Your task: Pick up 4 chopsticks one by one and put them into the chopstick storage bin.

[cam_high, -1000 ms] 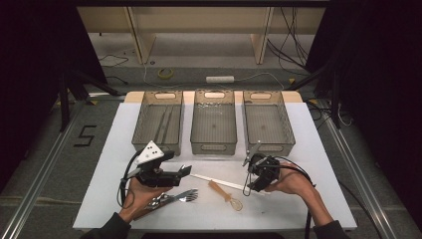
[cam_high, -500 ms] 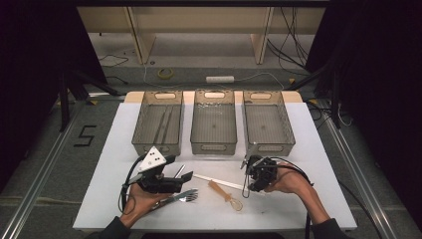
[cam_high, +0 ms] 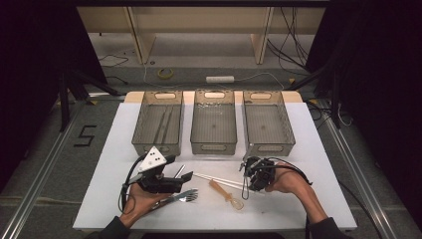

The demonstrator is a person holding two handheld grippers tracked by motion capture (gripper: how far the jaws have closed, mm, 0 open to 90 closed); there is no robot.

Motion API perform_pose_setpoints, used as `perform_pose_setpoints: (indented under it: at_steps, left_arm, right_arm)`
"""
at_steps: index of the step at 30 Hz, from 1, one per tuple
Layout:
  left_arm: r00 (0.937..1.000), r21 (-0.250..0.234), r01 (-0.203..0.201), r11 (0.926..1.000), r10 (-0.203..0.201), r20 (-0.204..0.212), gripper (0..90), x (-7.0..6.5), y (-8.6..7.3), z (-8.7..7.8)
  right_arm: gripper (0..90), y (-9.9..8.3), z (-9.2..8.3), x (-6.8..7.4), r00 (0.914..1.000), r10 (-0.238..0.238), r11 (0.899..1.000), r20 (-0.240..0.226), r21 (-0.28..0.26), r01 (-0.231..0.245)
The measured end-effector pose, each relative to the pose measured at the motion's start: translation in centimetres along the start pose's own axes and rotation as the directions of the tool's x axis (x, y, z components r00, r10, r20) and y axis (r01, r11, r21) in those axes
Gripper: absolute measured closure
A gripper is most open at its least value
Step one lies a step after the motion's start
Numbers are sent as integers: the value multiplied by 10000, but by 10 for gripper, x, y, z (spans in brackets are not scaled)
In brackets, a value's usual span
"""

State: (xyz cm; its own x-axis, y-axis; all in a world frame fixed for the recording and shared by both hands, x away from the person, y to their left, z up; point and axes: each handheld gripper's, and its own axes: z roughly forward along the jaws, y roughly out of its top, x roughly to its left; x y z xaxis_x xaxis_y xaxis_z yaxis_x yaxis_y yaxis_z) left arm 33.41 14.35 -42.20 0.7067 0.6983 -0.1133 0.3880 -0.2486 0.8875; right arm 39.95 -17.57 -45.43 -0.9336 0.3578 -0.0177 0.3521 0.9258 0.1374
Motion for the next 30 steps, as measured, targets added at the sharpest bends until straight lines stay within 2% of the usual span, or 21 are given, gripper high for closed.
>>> perform_pose_setpoints:
  at_steps: [5,10,12,18,23,30]
  left_arm:
    - [10000,21,0,10000,0,-10,170,0,0,0]
    - [10000,0,-8,10000,8,-39,170,0,0,0]
    - [10000,-4,-23,10000,23,-41,170,0,0,0]
    - [10000,32,-55,10000,55,-46,170,1,0,0]
    - [10000,31,-51,10000,51,-57,170,2,0,1]
    - [10000,96,-88,9999,88,-1,170,0,0,2]
  right_arm:
    - [793,2,1,0,10000,-36,9999,9,164,36]
    - [820,4,1,0,9999,123,9995,-94,284,-121]
    - [841,5,1,-1,9999,-92,9995,-90,300,94]
    - [849,6,1,0,9996,-283,9989,-56,386,284]
    - [851,5,-1,0,9997,-253,9991,-56,342,254]
    - [852,4,-19,4,9993,-349,9993,132,-161,351]
